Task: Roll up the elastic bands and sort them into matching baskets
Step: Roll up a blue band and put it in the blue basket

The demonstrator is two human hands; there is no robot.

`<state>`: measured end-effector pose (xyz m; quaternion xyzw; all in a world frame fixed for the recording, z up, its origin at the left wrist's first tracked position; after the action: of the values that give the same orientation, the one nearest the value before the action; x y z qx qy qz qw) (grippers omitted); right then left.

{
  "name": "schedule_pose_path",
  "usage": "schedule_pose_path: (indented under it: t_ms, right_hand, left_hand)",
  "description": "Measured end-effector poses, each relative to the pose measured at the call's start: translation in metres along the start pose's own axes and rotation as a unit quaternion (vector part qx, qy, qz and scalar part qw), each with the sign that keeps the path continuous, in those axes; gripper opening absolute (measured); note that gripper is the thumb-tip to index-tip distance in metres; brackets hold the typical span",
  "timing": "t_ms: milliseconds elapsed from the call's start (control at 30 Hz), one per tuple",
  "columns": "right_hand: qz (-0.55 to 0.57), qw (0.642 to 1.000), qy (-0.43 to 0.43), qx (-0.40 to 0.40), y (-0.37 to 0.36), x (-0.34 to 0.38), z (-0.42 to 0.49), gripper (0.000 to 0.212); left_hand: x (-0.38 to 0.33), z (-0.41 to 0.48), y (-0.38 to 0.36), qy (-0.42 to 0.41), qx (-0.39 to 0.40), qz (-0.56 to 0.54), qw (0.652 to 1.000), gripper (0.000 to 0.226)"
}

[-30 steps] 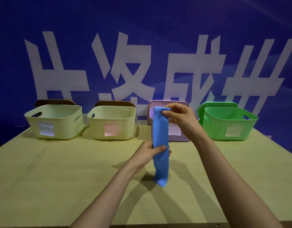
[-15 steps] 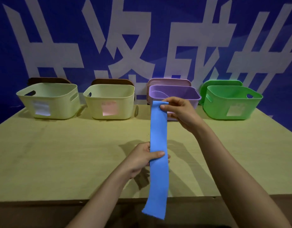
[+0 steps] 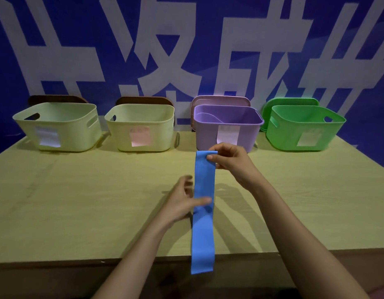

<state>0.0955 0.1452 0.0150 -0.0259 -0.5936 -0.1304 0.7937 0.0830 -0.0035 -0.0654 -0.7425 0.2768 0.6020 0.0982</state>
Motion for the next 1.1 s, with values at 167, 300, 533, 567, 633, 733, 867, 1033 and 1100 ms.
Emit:
schedule_pose_path:
  t_ms: [167,300,533,567,633,733,867,1033,1100]
  right_hand:
    - [0.015,0.999,0.037,-0.002,-0.009,0.023,-0.023,0.013]
    - [0.042,0.998,0.045,0.003,-0.012,0.038,-0.039,0.015]
    - [0.040,0.994,0.072,-0.072,-0.013,0.037,-0.049,0.022]
    - [0.037,0.994,0.073,-0.075,-0.014,0.036,-0.049,0.022]
    - [0.036,0.994,0.074,-0.076,-0.015,0.034,-0.050,0.023]
    - [0.035,0.994,0.073,-0.067,-0.016,0.035,-0.051,0.023]
    - [0.024,0.995,0.083,-0.056,-0.015,0.037,-0.053,0.020]
    - [-0.073,0.984,0.147,-0.066,-0.013,0.042,-0.055,0.028]
    - [-0.089,0.979,0.170,-0.074,-0.012,0.046,-0.055,0.030]
  left_hand:
    - [-0.080,-0.022,0.034,-0.193,-0.079,-0.081,0.975,0.016]
    - [-0.085,-0.030,0.035,-0.208,-0.094,-0.089,0.969,0.013]
    - [-0.081,-0.031,0.026,-0.177,-0.067,-0.107,0.976,0.005]
    - [-0.080,-0.031,0.025,-0.166,-0.059,-0.107,0.979,0.006]
    - [-0.079,-0.031,0.024,-0.159,-0.046,-0.097,0.981,0.008]
    - [-0.081,-0.033,0.023,-0.170,-0.027,-0.068,0.983,0.010]
    - [-0.083,-0.038,0.020,-0.159,0.001,-0.084,0.984,0.011]
    - [-0.082,-0.041,0.019,-0.113,0.008,-0.124,0.986,0.033]
    - [-0.082,-0.042,0.018,-0.109,0.008,-0.136,0.985,0.021]
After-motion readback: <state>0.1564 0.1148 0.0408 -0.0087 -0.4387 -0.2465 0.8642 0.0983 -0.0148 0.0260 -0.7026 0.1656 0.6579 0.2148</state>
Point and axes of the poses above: each hand's wrist, its own z-axis towards the middle knuckle, its own y-axis out of the back of the hand, x = y × z, the point moved 7 cm from there along z, towards the middle knuckle, and after that the axes turned 7 degrees about y, right-handed, at the moved point
